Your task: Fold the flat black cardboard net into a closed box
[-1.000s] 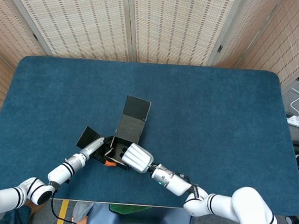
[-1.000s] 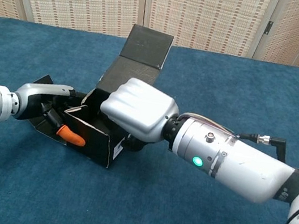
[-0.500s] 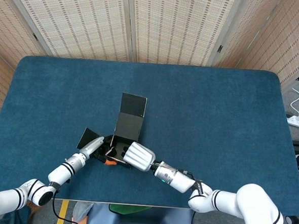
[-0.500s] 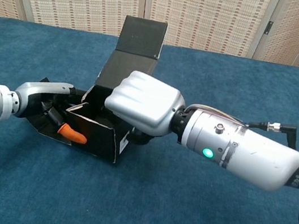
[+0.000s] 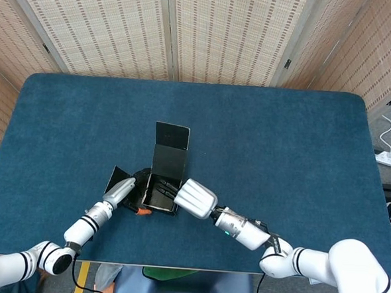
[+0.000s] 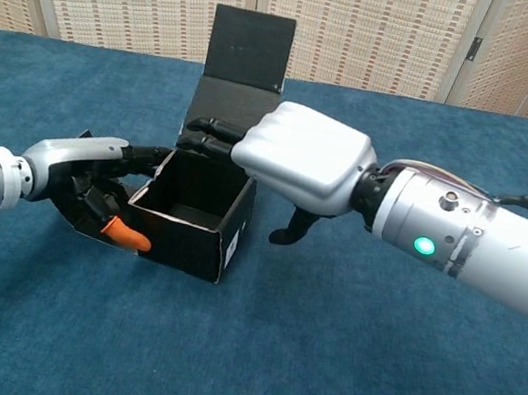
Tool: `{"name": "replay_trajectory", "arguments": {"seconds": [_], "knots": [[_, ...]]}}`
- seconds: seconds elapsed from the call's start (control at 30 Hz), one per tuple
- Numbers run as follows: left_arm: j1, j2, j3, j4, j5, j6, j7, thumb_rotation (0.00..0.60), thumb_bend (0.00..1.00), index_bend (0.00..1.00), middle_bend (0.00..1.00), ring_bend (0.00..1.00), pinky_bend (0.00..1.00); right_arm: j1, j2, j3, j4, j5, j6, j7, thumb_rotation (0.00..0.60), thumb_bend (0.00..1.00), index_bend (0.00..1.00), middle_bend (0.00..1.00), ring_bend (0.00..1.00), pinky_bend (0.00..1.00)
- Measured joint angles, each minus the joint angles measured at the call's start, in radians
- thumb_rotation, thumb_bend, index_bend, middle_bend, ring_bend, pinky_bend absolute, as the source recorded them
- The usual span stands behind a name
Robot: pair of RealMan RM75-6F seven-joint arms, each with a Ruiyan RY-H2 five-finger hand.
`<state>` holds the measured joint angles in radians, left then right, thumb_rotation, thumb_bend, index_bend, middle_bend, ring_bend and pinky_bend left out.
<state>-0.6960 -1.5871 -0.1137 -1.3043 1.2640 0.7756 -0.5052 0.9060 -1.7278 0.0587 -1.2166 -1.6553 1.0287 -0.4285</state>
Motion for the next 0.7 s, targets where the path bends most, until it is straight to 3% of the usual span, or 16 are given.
{"name": "replay_trajectory", "arguments": {"seconds": [0.33,0.57,0.7], "knots": [[0.063,0.072,-0.005,-0.13,0.0,0.137,0.132,0.6,0.18,0.0,0.0,0.0,0.06,-0.162,0.094,-0.002,-0.246,0.181,0.063,0.109,0.6,0.03,0.0,0.05,0.75,1.0],[0.127,0.168,0.013,-0.227,0.071,0.246,0.142,0.6,0.17,0.0,0.0,0.0,0.06,-0.286,0.135,0.003,-0.45,0.437,0.055,0.309,0.6,0.01,0.0,0.04,0.75,1.0],[0.146,0.207,0.021,-0.26,0.097,0.261,0.102,0.6,0.17,0.0,0.0,0.0,0.06,-0.318,0.109,0.028,-0.484,0.591,0.021,0.384,0.6,0.0,0.0,0.0,0.73,1.0]]}}
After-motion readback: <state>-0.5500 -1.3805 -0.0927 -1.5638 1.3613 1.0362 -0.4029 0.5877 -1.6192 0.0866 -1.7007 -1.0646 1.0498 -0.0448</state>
